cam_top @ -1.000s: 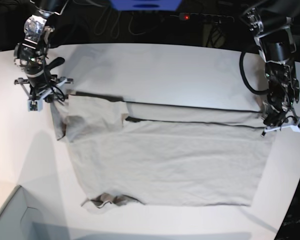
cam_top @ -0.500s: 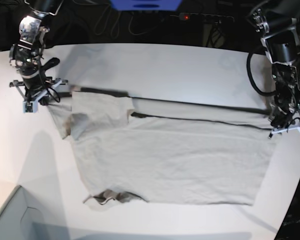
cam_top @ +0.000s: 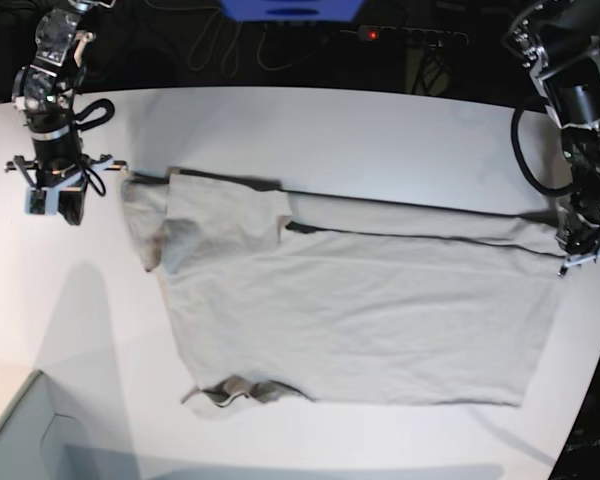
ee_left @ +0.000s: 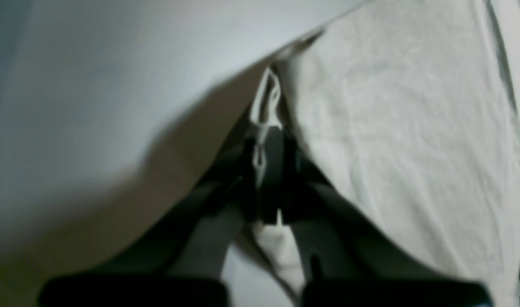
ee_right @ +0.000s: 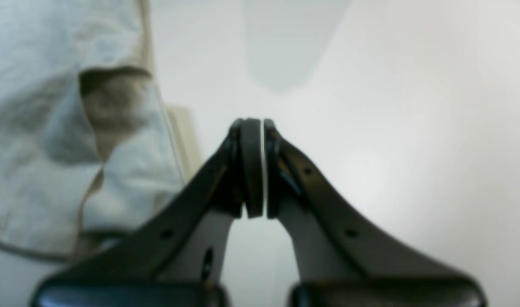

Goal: Layout the t-shirt on the table in an organized manner, then fold the t-shirt properly
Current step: 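Grasp the folded shirt edge again with both grippers and adjust it, then move the right gripper down onto the shirt side and grasp it, then pull the grasped shirt side back toward the right arm's corner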

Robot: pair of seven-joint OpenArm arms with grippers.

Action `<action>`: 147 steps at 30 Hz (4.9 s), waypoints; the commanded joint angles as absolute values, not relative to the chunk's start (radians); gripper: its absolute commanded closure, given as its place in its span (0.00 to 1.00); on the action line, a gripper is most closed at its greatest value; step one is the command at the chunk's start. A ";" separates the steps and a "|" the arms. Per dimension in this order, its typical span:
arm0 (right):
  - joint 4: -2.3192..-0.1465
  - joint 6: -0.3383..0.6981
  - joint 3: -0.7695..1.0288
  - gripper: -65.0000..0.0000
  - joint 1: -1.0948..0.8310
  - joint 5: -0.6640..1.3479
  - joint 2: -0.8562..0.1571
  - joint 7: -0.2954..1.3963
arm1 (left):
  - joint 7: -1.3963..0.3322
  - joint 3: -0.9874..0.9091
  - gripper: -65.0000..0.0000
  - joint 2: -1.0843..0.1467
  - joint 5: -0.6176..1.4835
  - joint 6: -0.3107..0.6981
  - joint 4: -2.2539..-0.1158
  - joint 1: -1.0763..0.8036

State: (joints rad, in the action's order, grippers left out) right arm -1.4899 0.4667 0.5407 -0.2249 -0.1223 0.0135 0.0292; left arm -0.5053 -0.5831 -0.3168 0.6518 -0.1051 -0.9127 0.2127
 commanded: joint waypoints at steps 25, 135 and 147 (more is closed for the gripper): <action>-1.541 0.460 0.404 0.59 -0.229 -0.111 0.073 0.185 | -0.483 -0.587 1.00 -0.338 0.653 -0.101 -0.929 0.159; -1.363 0.456 0.216 0.55 0.062 -0.113 -0.119 0.463 | -0.490 -0.585 1.00 -0.340 0.647 -0.101 -0.931 0.160; -1.451 0.456 0.216 0.62 -0.019 -0.110 -0.117 0.456 | -0.484 -0.584 1.00 -0.340 0.645 -0.101 -0.931 0.163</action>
